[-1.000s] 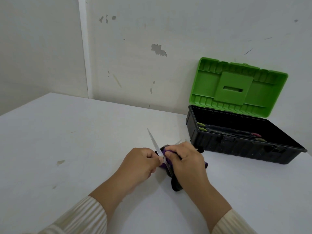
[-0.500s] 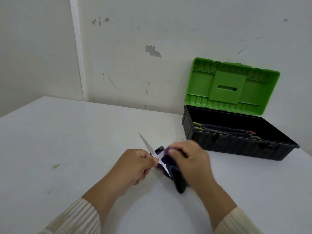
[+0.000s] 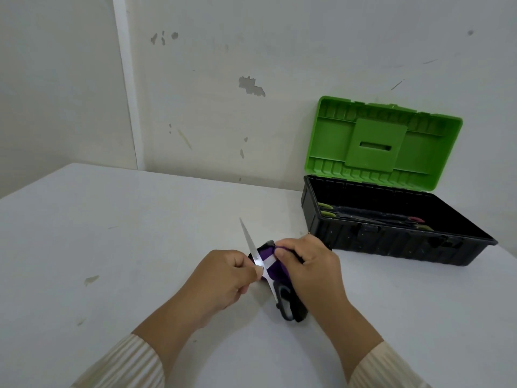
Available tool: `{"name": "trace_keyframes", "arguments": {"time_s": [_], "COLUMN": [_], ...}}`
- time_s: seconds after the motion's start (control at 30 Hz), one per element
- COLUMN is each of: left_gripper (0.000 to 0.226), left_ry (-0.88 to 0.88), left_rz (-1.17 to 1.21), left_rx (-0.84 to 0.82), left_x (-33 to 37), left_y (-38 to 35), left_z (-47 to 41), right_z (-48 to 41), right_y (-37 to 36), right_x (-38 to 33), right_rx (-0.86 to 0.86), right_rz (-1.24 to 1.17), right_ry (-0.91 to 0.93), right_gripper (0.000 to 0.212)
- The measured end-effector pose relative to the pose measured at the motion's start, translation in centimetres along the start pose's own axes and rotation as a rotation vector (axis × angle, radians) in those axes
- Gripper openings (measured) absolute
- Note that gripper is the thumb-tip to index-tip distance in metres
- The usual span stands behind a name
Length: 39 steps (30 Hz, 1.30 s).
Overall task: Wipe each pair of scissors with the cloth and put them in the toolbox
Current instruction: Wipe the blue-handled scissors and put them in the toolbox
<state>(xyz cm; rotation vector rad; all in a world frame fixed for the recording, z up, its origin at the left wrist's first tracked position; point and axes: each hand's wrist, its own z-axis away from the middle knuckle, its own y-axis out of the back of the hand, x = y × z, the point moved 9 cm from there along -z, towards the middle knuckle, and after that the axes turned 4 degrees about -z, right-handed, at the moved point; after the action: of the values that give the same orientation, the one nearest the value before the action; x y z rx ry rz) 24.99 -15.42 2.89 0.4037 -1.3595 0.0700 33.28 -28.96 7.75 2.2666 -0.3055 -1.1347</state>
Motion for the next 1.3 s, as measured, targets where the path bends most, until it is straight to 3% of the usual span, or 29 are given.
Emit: {"name": "trace_keyframes", "arguments": {"time_s": [0.13, 0.2, 0.27, 0.33, 0.43, 0.57, 0.67, 0.8, 0.87, 1.0, 1.13, 1.2, 1.3], "left_gripper": [0.02, 0.023, 0.025, 0.023, 0.017, 0.013, 0.011, 0.01, 0.011, 0.02, 0.017, 0.017, 0.019], "left_ry": [0.051, 0.075, 0.087, 0.093, 0.115, 0.146, 0.199, 0.268, 0.239, 0.15, 0.112, 0.106, 0.08], "left_rz": [0.025, 0.063, 0.094, 0.112, 0.159, 0.233, 0.326, 0.766, 0.861, 0.708, 0.692, 0.654, 0.47], "left_rx": [-0.013, 0.036, 0.072, 0.068, 0.023, -0.018, -0.015, 0.002, -0.008, -0.019, 0.081, 0.127, 0.13], "left_x": [-0.4, -0.7, -0.8, -0.9, -1.0, -1.4, -1.7, -2.4, -2.4, -1.8, -2.1, -2.3, -1.8], "left_y": [0.6, 1.4, 1.8, 1.8, 1.4, 1.0, 1.0, 1.1, 0.4, -1.6, 0.0, 0.9, 0.6], "left_z": [0.1, 0.0, -0.1, -0.1, -0.1, -0.1, -0.2, -0.6, -0.9, -0.8, -1.2, -1.3, -0.9], "right_z": [-0.8, -0.8, 0.2, 1.4, 1.5, 2.0, 1.8, 1.3, 1.4, 1.7, 1.1, 0.1, -0.5], "right_y": [3.2, 3.2, 0.8, -1.5, -2.1, -2.6, -2.7, -2.3, -2.5, -3.3, -1.9, 0.7, 4.0], "right_x": [3.1, 3.1, 1.2, -0.4, -0.7, -0.7, -0.3, 0.2, 0.1, -0.7, 0.0, 1.6, 3.0], "right_rx": [0.138, 0.018, -0.258, -0.472, -0.518, -0.545, -0.501, -0.419, -0.406, -0.41, -0.414, -0.288, 0.012], "right_rz": [-0.129, -0.202, -0.217, -0.131, -0.048, -0.119, -0.112, -0.133, -0.146, -0.121, -0.017, -0.062, -0.227], "right_ry": [-0.226, -0.249, -0.198, -0.121, -0.084, -0.098, -0.114, -0.149, -0.141, -0.096, -0.106, -0.173, -0.253], "right_gripper": [0.021, 0.022, 0.017, 0.029, 0.022, 0.017, 0.018, 0.032, 0.028, 0.022, 0.023, 0.016, 0.031]}}
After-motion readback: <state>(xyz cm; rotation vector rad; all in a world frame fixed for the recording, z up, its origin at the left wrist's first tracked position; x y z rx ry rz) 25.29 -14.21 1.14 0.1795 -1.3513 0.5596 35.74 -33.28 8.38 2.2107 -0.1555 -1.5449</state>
